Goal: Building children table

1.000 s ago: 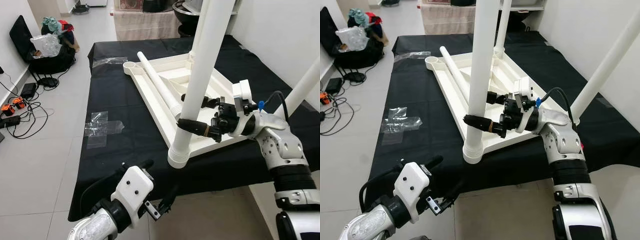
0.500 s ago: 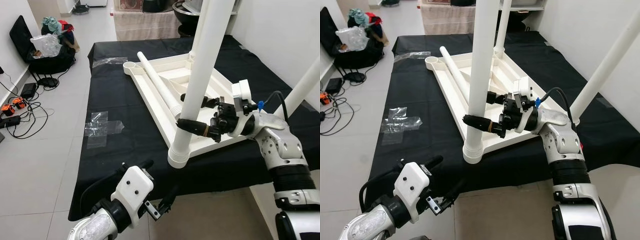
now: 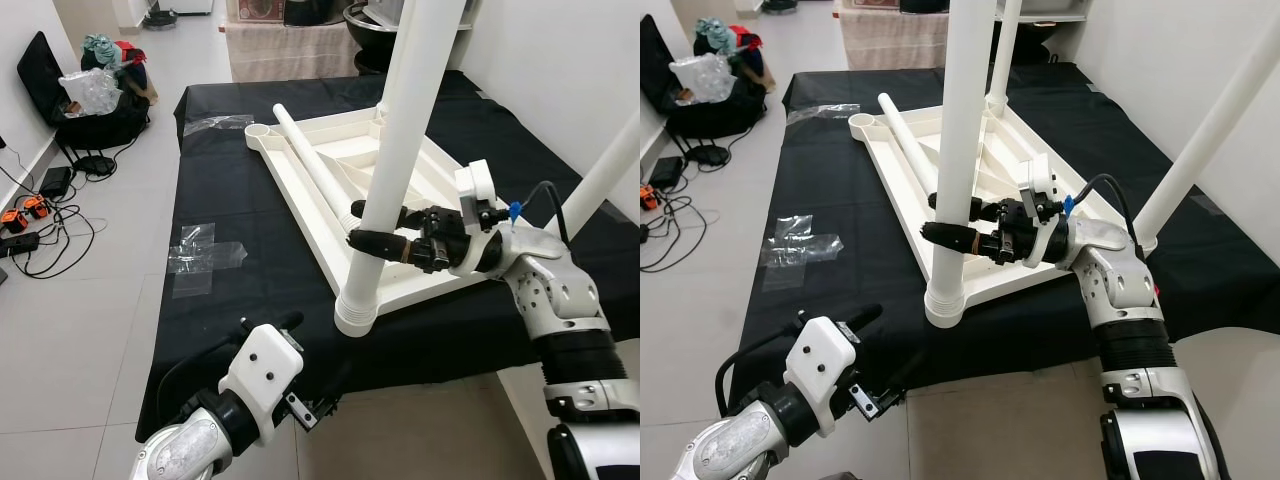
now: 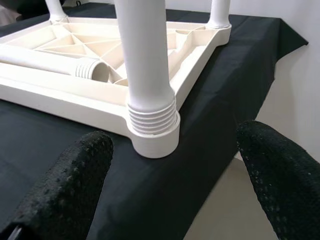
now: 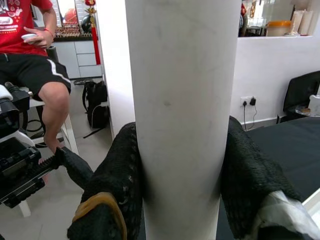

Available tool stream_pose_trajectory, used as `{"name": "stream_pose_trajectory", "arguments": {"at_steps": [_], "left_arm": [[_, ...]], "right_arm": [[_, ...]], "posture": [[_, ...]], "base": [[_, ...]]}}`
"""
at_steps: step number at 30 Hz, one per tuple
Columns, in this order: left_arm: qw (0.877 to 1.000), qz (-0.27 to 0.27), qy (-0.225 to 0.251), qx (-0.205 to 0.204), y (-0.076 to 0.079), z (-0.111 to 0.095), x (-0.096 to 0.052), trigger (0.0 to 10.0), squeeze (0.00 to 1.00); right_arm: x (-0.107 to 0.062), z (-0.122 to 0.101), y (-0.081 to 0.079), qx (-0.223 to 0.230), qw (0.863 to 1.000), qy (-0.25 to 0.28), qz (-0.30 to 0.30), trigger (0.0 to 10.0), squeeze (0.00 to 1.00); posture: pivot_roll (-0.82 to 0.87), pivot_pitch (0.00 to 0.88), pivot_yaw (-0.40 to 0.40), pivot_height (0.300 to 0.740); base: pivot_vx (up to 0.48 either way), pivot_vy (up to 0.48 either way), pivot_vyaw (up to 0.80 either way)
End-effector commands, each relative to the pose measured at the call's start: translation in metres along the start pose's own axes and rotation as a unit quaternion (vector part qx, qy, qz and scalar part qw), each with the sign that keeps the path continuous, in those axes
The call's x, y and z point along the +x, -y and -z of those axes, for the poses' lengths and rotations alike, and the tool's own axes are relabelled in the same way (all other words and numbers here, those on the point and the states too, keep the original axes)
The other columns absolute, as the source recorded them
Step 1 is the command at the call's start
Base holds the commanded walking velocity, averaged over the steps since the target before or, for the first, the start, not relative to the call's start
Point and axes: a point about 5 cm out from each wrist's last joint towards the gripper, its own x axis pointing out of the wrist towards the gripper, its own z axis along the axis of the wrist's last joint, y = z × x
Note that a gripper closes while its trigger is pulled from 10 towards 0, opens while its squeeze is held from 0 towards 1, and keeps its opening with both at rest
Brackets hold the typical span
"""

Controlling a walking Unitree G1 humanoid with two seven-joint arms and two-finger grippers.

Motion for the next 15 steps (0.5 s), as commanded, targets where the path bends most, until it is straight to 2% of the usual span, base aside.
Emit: {"name": "stream_pose_trajectory", "arguments": {"at_steps": [1,7,11,12,15], "left_arm": [[1.0,-0.004,-0.003,0.01,-0.005,0.001,-0.001,10.0,0.0],[0.999,-0.021,0.0,0.026,-0.014,-0.001,-0.001,10.0,0.0],[0.994,-0.093,0.017,0.047,-0.045,-0.009,0.002,10.0,0.0],[0.994,-0.093,0.017,0.047,-0.045,-0.009,0.002,10.0,0.0],[0.99,-0.123,0.024,0.06,-0.061,-0.013,0.002,10.0,0.0]], "right_arm": [[0.003,0.008,-0.005,0.023,0.999,-0.016,-0.023,0.0,0.0],[0.005,0.011,-0.005,0.018,1.0,-0.018,0.0,0.0,0.0],[0.005,0.018,-0.002,0.011,0.996,-0.027,0.086,0.0,0.0],[0.005,0.018,-0.002,0.011,0.996,-0.027,0.086,0.0,0.0],[0.004,0.024,0.003,0.012,0.986,-0.037,0.16,0.0,0.0]], "posture": [[0.08,0.076,-0.05,0.74],[0.08,0.076,-0.051,0.74],[0.08,0.077,-0.05,0.74],[0.08,0.077,-0.05,0.74],[0.07,0.081,-0.047,0.74]], "base": [[0.0,0.0,0.0],[0.0,0.0,0.0],[0.0,0.0,0.0],[0.0,0.0,0.0],[0.0,0.0,0.0]]}}
